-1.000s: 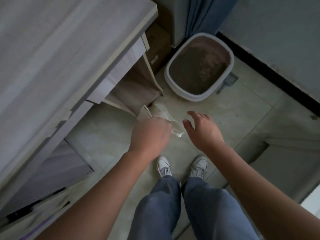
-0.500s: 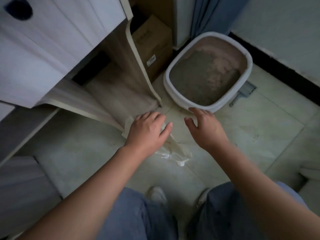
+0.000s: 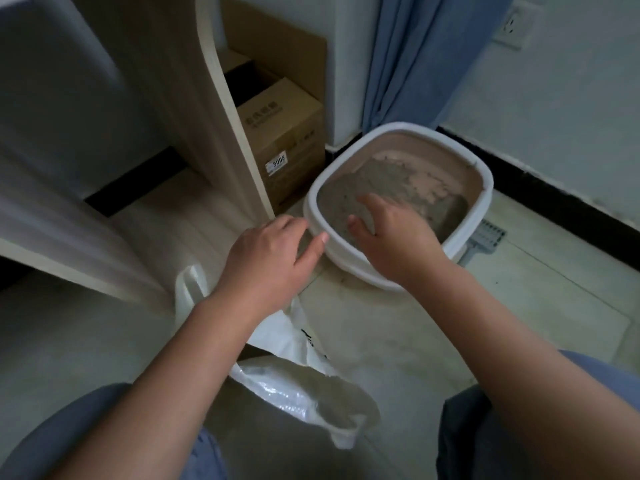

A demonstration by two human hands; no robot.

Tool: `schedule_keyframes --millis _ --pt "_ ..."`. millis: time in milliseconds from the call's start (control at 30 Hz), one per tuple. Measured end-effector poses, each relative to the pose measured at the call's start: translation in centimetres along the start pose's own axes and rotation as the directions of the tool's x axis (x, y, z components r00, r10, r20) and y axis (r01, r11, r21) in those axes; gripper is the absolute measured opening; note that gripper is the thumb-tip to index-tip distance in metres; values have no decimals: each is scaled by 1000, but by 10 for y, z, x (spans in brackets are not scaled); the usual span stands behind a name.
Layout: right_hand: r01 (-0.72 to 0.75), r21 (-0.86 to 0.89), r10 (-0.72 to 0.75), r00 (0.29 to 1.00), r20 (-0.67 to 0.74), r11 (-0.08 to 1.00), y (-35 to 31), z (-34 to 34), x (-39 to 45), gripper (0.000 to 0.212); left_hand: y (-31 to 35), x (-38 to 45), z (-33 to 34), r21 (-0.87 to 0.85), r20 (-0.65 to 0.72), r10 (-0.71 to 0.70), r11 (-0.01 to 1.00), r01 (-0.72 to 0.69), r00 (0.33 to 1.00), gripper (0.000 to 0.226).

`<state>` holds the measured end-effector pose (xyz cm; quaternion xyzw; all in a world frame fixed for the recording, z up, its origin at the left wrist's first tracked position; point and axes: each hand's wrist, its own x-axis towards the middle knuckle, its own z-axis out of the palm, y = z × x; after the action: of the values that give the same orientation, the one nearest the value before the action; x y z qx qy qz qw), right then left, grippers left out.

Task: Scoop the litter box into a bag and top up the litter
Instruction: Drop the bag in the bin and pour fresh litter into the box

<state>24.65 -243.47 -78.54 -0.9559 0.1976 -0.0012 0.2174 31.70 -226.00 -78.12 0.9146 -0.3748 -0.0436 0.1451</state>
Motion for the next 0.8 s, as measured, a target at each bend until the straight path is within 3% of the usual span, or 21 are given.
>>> schedule_keyframes --millis 167,367,600,800 --pt "36 -44 -36 999 -3 998 -12 2 -17 41 4 -1 -22 -45 -26 33 998 -34 999 46" --pt "216 -96 -212 976 45 972 -26 10 -16 43 -5 0 -36 -36 -43 36 999 -38 998 48" --pt "351 42 -350 906 237 936 -47 4 -32 55 -13 -17 -54 -50 -24 23 998 -24 999 48" --pt "398 29 -373 830 415 917 -56 0 -43 87 -22 -36 -56 15 32 -1 1000 1 999 49"
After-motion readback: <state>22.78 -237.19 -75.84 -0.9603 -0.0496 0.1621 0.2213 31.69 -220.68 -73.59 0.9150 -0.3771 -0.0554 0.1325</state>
